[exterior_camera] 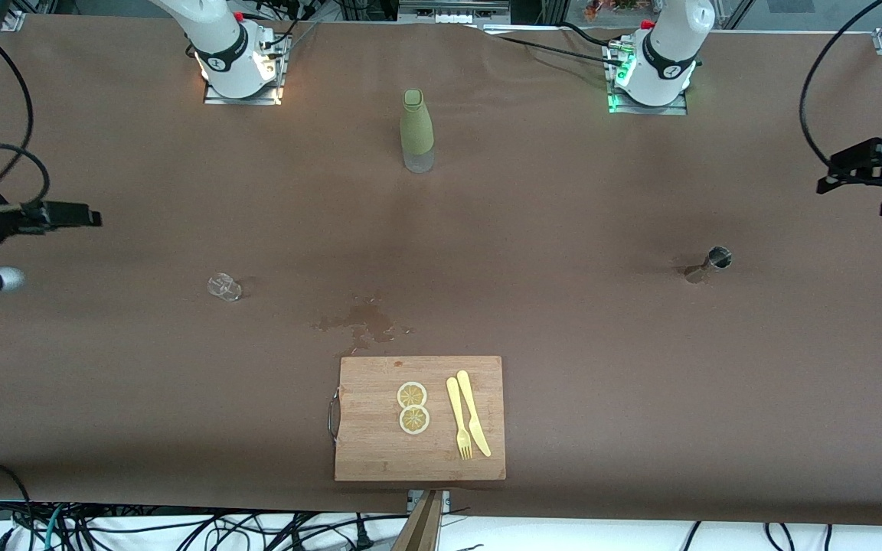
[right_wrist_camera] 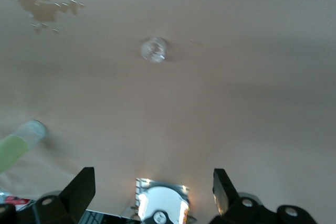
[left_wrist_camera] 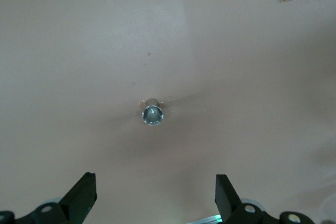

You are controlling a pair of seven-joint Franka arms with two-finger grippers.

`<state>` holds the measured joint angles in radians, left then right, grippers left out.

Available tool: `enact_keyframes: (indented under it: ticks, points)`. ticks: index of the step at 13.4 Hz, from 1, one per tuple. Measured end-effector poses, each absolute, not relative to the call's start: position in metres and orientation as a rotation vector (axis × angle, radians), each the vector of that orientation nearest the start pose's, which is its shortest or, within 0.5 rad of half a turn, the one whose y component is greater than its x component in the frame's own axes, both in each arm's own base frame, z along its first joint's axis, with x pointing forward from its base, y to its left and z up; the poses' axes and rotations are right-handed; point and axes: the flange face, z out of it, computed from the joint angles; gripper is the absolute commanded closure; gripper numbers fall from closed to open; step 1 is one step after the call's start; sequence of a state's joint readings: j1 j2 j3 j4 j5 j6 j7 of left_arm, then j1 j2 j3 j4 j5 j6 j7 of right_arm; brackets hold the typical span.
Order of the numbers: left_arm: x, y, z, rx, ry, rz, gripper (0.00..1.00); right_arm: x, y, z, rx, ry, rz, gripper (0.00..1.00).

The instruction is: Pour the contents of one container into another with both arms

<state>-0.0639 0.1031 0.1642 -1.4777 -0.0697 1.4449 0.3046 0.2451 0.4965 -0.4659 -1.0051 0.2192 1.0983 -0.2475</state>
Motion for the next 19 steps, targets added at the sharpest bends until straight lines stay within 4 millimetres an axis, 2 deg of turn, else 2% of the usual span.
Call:
enact_keyframes:
  ticks: [3,8,10,11,13,16,18,19]
  points:
    - [0.570,0.030,0.599,-3.141,0.287,0.211,0.00,0.612,-0.030,0.599,-3.075,-0.169,0.531,0.00]
    - [0.570,0.031,0.599,-3.141,0.259,0.210,0.00,0.593,-0.026,0.600,-3.153,-0.256,0.525,0.00]
    - [0.570,0.025,0.600,-3.149,0.098,0.204,0.00,0.592,-0.023,0.598,-3.159,-0.292,0.491,0.00]
    - [0.570,0.018,0.601,-3.147,0.033,0.203,0.00,0.590,-0.027,0.598,-3.158,-0.287,0.472,0.00]
    - [0.570,0.008,0.601,-3.144,-0.029,0.200,0.00,0.584,-0.048,0.601,-3.160,-0.238,0.432,0.00]
    - [0.570,0.008,0.602,-3.144,-0.040,0.194,0.00,0.566,-0.072,0.623,-3.161,-0.197,0.346,0.00]
    - [0.571,0.008,0.603,-3.145,-0.040,0.178,0.00,0.553,-0.073,0.634,-3.159,-0.206,0.296,0.00]
    - [0.572,0.008,0.604,-3.145,-0.041,0.171,0.00,0.550,-0.067,0.634,-3.155,-0.227,0.290,0.00]
